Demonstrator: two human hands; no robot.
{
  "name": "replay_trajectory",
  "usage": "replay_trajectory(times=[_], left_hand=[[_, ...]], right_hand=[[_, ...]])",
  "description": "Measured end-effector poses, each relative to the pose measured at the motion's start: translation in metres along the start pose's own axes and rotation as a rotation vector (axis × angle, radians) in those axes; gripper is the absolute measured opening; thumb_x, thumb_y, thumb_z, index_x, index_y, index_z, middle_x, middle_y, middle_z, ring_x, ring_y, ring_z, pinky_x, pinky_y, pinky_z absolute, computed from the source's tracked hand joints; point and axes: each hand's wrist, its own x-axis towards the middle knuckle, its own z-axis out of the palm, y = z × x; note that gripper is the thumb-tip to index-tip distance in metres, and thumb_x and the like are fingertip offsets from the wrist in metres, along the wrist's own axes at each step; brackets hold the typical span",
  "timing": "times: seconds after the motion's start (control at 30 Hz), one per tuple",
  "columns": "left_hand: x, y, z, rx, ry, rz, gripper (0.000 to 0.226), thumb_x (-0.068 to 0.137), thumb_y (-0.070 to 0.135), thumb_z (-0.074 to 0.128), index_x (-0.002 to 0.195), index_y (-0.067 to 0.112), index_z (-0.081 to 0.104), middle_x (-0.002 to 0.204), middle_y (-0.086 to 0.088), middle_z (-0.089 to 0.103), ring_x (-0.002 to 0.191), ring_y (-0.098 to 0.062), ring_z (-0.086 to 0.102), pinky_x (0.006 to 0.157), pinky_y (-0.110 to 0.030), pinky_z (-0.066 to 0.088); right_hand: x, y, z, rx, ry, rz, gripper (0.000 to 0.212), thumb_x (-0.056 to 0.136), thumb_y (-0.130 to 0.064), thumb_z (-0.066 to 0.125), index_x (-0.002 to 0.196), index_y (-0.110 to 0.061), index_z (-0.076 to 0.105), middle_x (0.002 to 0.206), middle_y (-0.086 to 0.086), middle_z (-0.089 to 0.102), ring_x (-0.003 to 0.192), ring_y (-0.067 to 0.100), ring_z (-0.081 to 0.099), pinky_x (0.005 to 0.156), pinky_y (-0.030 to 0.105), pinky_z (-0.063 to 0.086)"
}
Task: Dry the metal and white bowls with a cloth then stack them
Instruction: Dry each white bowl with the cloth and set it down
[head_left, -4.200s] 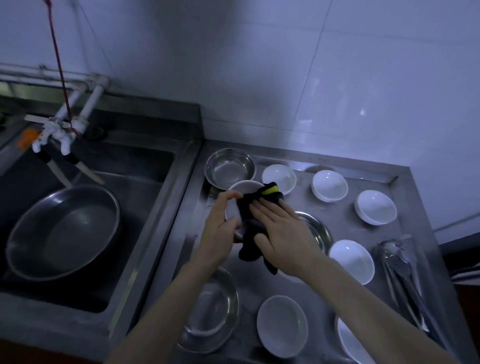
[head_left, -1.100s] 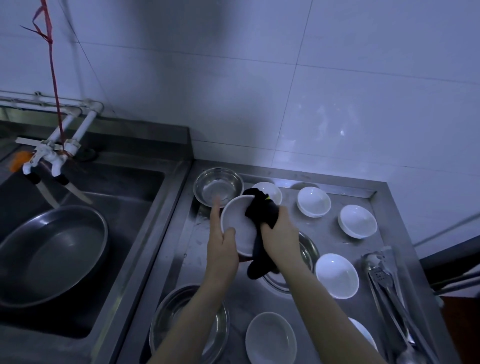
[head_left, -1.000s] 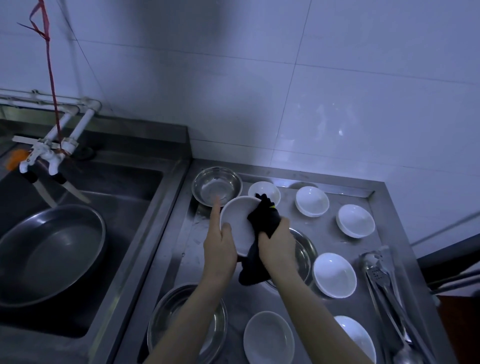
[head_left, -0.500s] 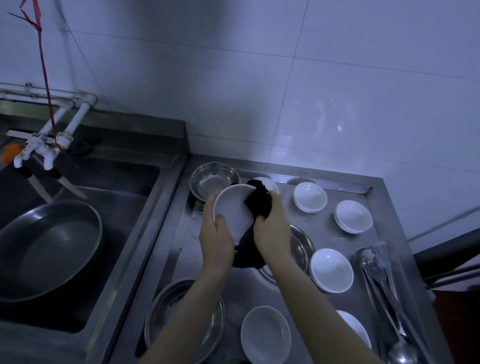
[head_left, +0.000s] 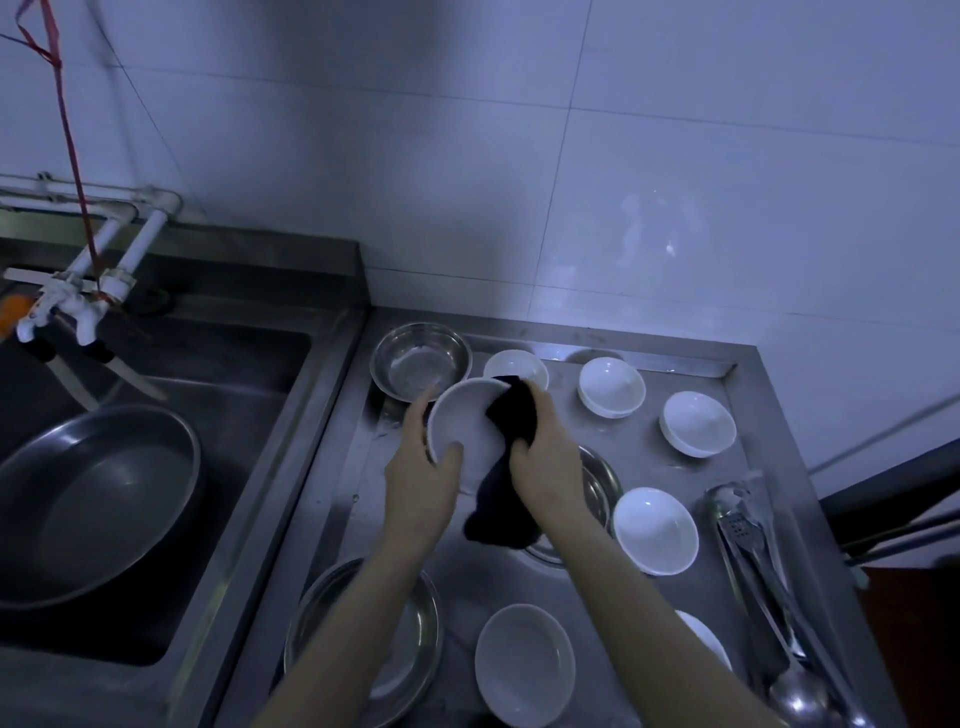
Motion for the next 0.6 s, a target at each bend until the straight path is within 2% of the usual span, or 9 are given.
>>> replay_trajectory(times=[0.07, 0.17, 0.2, 0.3, 0.33, 0.4, 0.47, 0.53, 0.6], left_hand=[[-0.021, 0.0, 0.019, -0.054, 0.012, -0.035, 0.075, 0.088, 0.004, 0.052, 0.145, 0.045, 0.028, 0.111, 0.01, 0.059, 0.091, -0.002, 0.059, 0.069, -0.017, 0.046], [-0.028, -0.001, 0.024, -0.041, -0.078, -0.038, 0.081, 0.084, -0.006, 0.042, 0.146, 0.044, 0.026, 0.106, -0.001, 0.062, 0.082, -0.015, 0.062, 0.063, -0.024, 0.047], [-0.023, -0.001, 0.018, 0.01, -0.15, -0.018, 0.081, 0.083, -0.007, 0.04, 0.144, 0.044, 0.029, 0.106, -0.002, 0.063, 0.08, -0.016, 0.062, 0.062, -0.025, 0.048], [-0.005, 0.011, 0.001, 0.16, -0.406, 0.049, 0.082, 0.078, -0.01, 0.034, 0.137, 0.046, 0.04, 0.111, -0.004, 0.063, 0.081, -0.02, 0.065, 0.055, -0.028, 0.053], [-0.004, 0.016, -0.001, 0.175, -0.442, 0.061, 0.082, 0.078, -0.011, 0.032, 0.135, 0.047, 0.042, 0.113, -0.003, 0.062, 0.084, -0.022, 0.066, 0.053, -0.03, 0.055], [-0.01, 0.025, 0.002, 0.123, -0.394, 0.106, 0.081, 0.079, -0.012, 0.032, 0.134, 0.045, 0.045, 0.121, 0.0, 0.06, 0.094, -0.022, 0.065, 0.063, -0.037, 0.06], [-0.021, 0.029, 0.011, -0.032, -0.268, 0.134, 0.078, 0.078, -0.014, 0.033, 0.134, 0.037, 0.048, 0.127, 0.006, 0.057, 0.108, -0.016, 0.061, 0.082, -0.046, 0.059], [-0.028, 0.028, 0.022, -0.167, -0.128, 0.128, 0.073, 0.077, -0.013, 0.035, 0.131, 0.033, 0.051, 0.126, 0.007, 0.057, 0.113, -0.015, 0.058, 0.088, -0.053, 0.057], [-0.034, 0.028, 0.033, -0.239, 0.003, 0.083, 0.072, 0.079, -0.011, 0.037, 0.133, 0.037, 0.048, 0.125, 0.006, 0.056, 0.114, -0.019, 0.058, 0.09, -0.055, 0.055]], right_hand=[[-0.011, 0.004, 0.004, 0.147, 0.067, 0.129, 0.067, 0.079, 0.004, 0.044, 0.135, -0.032, 0.04, 0.114, 0.004, 0.061, 0.103, 0.025, 0.056, 0.081, 0.028, 0.037], [-0.02, 0.014, -0.005, 0.168, 0.06, 0.104, 0.06, 0.079, 0.005, 0.042, 0.124, -0.035, 0.044, 0.113, -0.001, 0.06, 0.098, 0.02, 0.054, 0.077, 0.026, 0.038], [-0.02, 0.017, -0.014, 0.118, 0.024, 0.053, 0.056, 0.08, 0.004, 0.042, 0.12, -0.035, 0.045, 0.113, -0.001, 0.06, 0.097, 0.02, 0.054, 0.076, 0.027, 0.039], [-0.01, 0.023, -0.04, -0.15, -0.145, -0.19, 0.05, 0.087, -0.004, 0.045, 0.127, -0.033, 0.046, 0.12, 0.003, 0.059, 0.099, 0.029, 0.058, 0.081, 0.036, 0.046], [-0.006, 0.021, -0.046, -0.221, -0.18, -0.253, 0.047, 0.089, -0.008, 0.045, 0.127, -0.035, 0.045, 0.12, 0.003, 0.059, 0.099, 0.03, 0.059, 0.081, 0.04, 0.048], [0.001, 0.015, -0.054, -0.264, -0.161, -0.332, 0.043, 0.09, -0.012, 0.044, 0.125, -0.038, 0.044, 0.116, 0.002, 0.058, 0.095, 0.03, 0.059, 0.079, 0.042, 0.05], [0.004, 0.009, -0.058, -0.203, -0.065, -0.342, 0.044, 0.09, -0.01, 0.042, 0.126, -0.035, 0.045, 0.115, 0.005, 0.058, 0.093, 0.032, 0.059, 0.078, 0.043, 0.05], [-0.002, 0.008, -0.06, -0.042, 0.016, -0.275, 0.047, 0.09, -0.006, 0.041, 0.128, -0.032, 0.046, 0.118, 0.003, 0.058, 0.098, 0.028, 0.059, 0.08, 0.038, 0.048], [-0.016, 0.01, -0.055, 0.19, 0.045, -0.134, 0.053, 0.087, 0.0, 0.041, 0.131, -0.03, 0.044, 0.119, -0.002, 0.057, 0.104, 0.021, 0.056, 0.082, 0.03, 0.041]])
